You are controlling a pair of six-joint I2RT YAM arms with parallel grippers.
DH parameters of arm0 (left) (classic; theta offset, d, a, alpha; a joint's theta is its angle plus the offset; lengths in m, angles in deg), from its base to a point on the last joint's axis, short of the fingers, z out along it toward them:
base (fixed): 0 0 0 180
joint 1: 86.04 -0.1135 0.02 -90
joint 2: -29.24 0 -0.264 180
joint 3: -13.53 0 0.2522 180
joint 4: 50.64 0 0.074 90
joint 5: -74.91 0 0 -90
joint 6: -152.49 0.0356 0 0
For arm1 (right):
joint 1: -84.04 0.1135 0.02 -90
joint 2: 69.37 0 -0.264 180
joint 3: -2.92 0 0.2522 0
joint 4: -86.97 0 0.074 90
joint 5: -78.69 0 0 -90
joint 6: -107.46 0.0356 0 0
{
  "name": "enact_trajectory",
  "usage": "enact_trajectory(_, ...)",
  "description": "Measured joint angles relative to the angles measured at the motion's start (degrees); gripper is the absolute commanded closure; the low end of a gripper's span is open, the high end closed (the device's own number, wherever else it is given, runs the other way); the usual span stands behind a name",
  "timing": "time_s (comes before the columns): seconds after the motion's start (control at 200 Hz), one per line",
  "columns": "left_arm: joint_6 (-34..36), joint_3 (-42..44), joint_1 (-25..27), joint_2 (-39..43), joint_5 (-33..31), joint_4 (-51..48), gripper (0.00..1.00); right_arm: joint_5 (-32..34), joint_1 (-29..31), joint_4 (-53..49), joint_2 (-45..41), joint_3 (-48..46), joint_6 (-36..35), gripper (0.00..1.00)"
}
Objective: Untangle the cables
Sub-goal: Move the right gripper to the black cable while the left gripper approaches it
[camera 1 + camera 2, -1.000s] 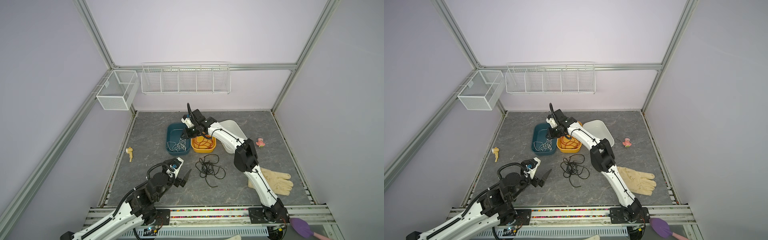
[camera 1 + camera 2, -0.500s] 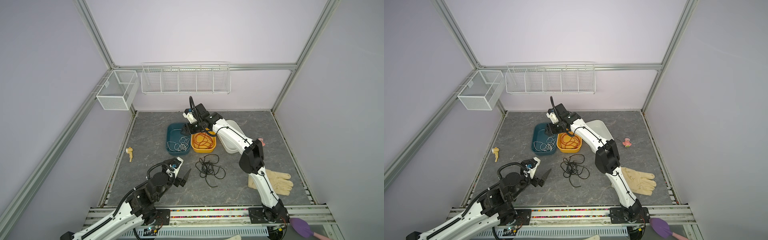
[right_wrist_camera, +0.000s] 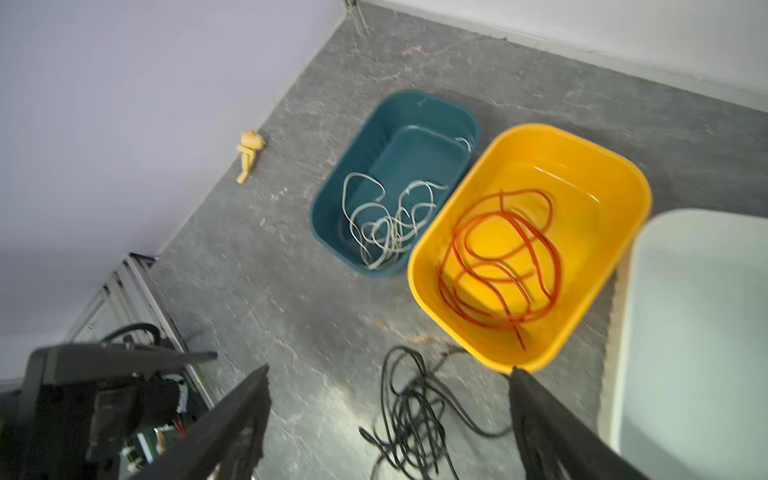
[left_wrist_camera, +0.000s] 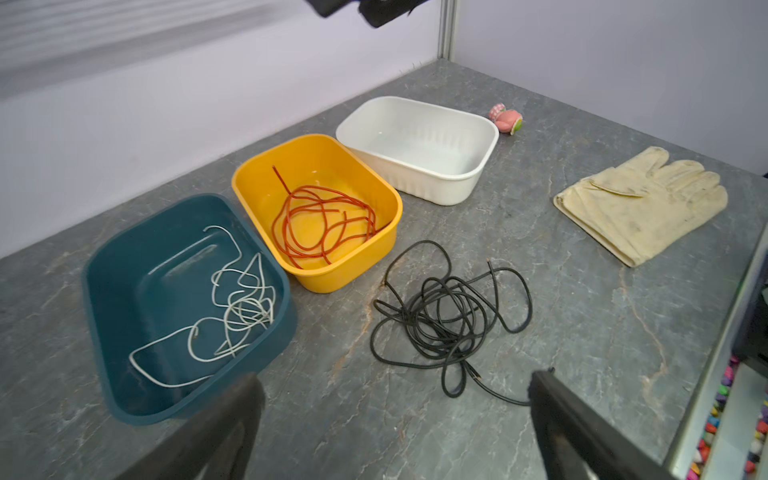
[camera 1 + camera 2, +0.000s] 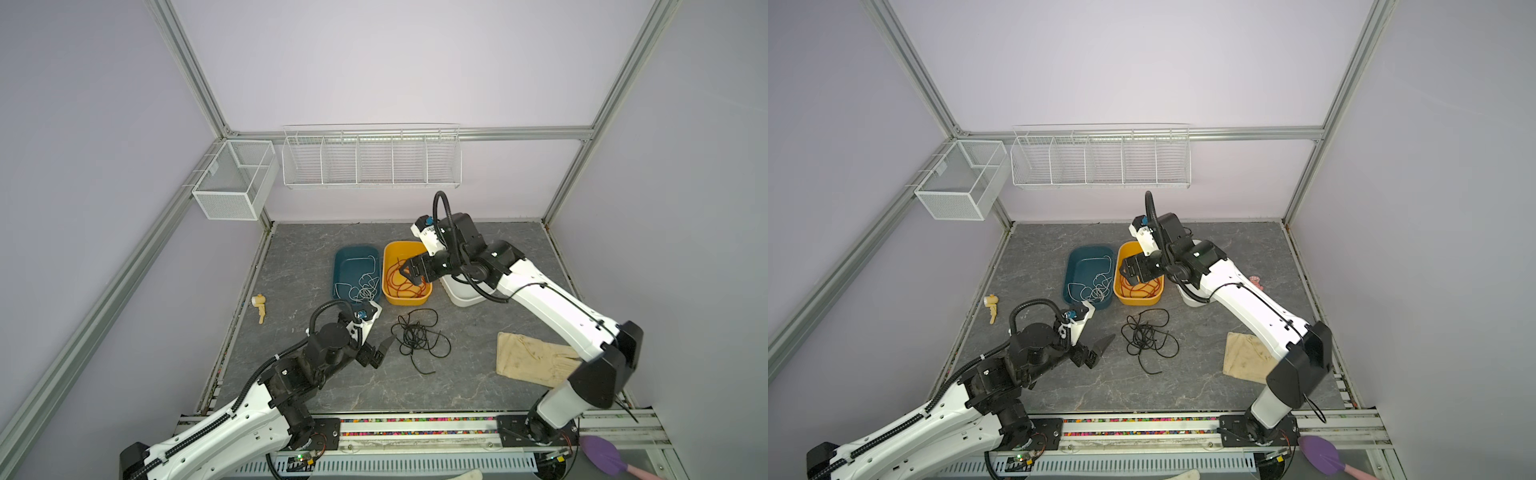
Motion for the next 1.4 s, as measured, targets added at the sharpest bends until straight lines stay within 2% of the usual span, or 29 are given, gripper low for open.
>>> enact_trajectory(0.175, -5.84, -0.70, 0.00, -1.92, 4.98, -1.25, 0.01, 3.96, -0.61, 1.11, -12.28, -14.19, -0.09, 0.11)
enact_trajectory(0.375, -17.97, -0.79, 0.00, -5.73, 10.43, -0.20, 0.01, 6.88, -0.85, 2.36, -21.84, -26.88, 0.66, 0.12)
enact_trajectory(0.555, -27.43, -0.24, 1.49, -13.64, 12.74, 2.21, 0.01, 6.84, -0.85, 3.98, -24.44, -33.51, 2.32, 0.12)
enact_trajectory(0.66, -30.77, 0.07, 4.17, -17.59, 12.11, 3.48, 0.00, 6.80, -0.85, 5.53, -24.72, -35.78, 3.21, 0.12)
enact_trajectory(0.79, -33.94, 0.37, 5.55, -21.07, 11.10, 4.92, 0.04, 6.56, -0.85, 7.82, -25.44, -38.62, 4.13, 0.11)
enact_trajectory(1.099, -34.80, 1.25, 5.55, -29.70, 9.03, 8.79, 0.19, 6.19, -0.85, 11.80, -25.99, -45.40, 5.38, 0.12)
enact_trajectory(1.269, -30.12, -1.42, 5.55, -35.69, 7.30, 6.60, 0.31, 6.14, -0.85, 14.38, -26.12, -47.36, 5.38, 0.12)
enact_trajectory(1.399, -25.40, -5.33, 5.55, -38.69, 5.68, 5.09, 0.35, 5.99, -0.85, 15.61, -26.18, -48.09, 5.35, 0.11)
